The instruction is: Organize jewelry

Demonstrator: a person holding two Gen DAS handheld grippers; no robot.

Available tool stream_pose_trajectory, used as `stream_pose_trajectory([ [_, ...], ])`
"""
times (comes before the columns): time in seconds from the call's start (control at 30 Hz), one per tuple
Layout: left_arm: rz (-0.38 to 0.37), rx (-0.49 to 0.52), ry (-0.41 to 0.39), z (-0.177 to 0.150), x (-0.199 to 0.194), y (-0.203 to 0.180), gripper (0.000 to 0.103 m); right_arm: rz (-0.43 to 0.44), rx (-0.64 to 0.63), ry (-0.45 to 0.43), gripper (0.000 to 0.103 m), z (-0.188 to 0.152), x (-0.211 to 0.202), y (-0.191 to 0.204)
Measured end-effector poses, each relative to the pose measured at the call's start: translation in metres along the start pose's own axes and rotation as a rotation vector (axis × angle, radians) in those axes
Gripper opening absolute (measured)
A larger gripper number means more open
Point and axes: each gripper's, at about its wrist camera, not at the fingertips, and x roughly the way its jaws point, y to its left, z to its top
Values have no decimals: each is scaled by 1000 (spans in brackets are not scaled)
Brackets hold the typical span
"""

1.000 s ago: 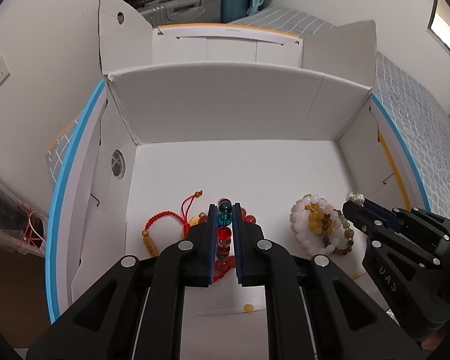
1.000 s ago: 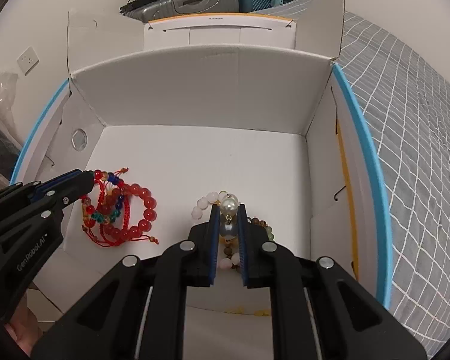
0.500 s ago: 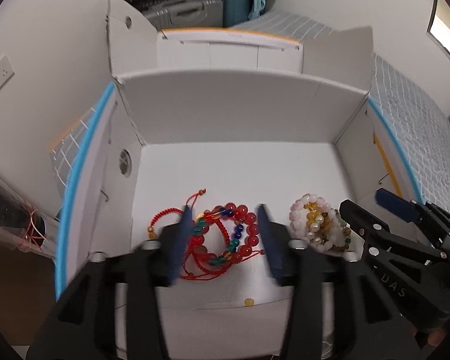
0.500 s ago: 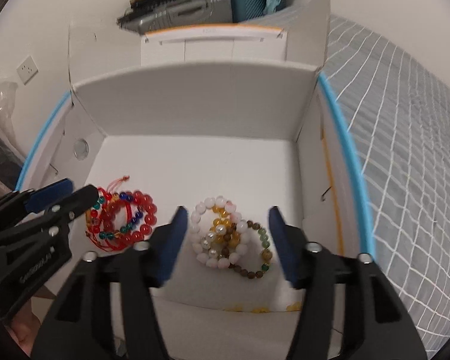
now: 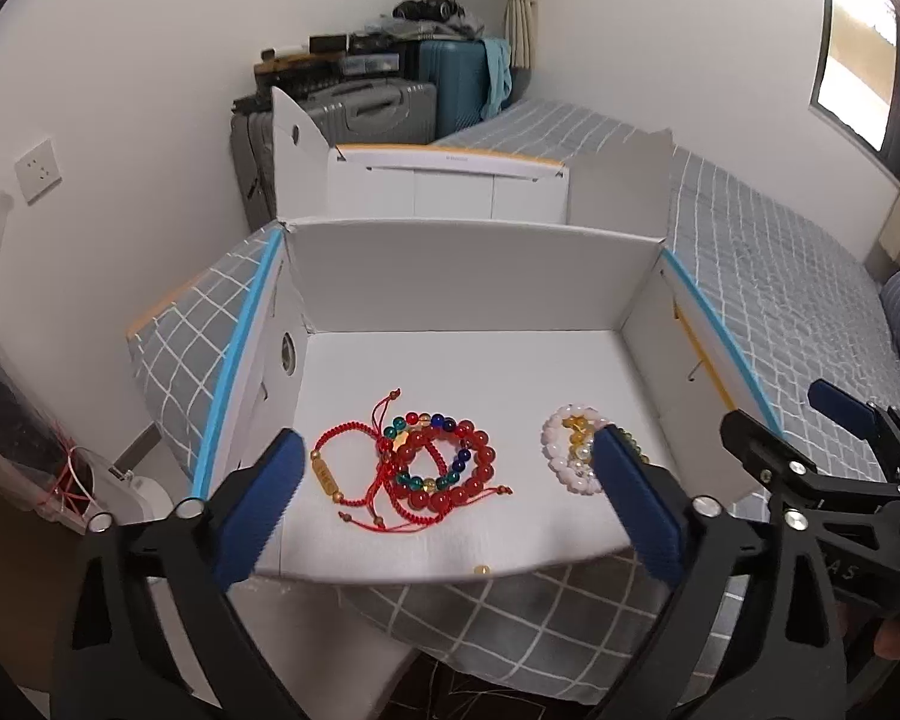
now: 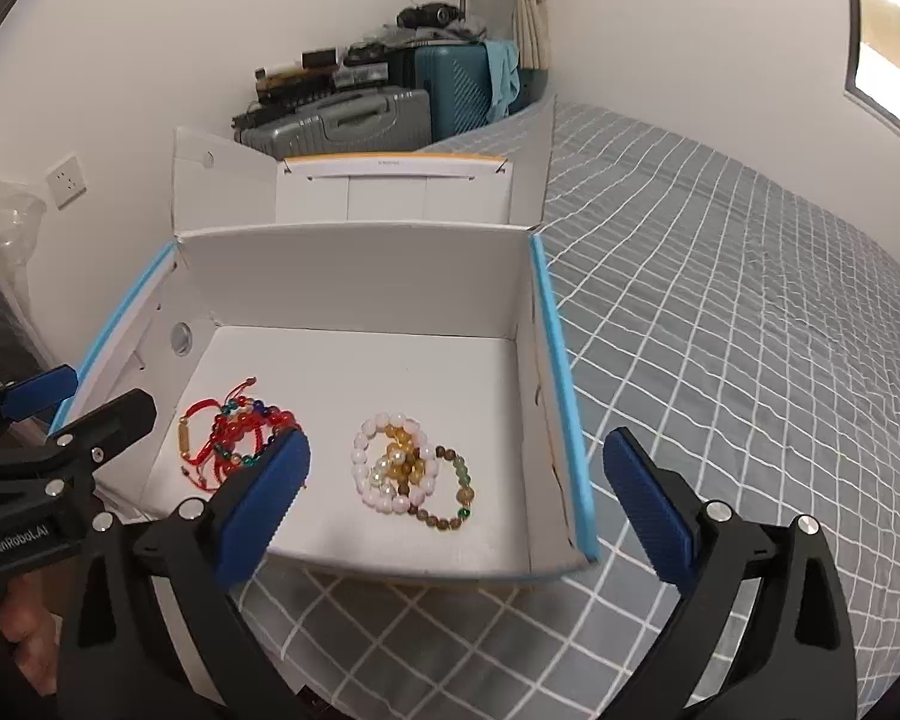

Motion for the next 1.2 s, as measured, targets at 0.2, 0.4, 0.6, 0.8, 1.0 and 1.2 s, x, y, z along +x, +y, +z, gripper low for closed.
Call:
stream_pose_trajectory([
  [0.2,15,-5,-49,-24,-20,3,97,10,12,-44,96,-22,-30,-1],
  [0.4,12,-14,-14,-48,-17,10,97,29,28,-48,96,-42,-41,1],
  [0.6,23,0,-4,-63,-15,13,97,6,38,-37,96,-54,-40,4],
  [0.8,19,-6,-27,-62,-23,14,97,4,32,-31,96,-57,-37,6],
  [1.0,29,18,-23,-61,-21,8,97,0,33,-21,96,-58,-32,3],
  [1.2,33,0,-19,-59,-20,9,97,-2,37,-20,96,-57,-32,1],
])
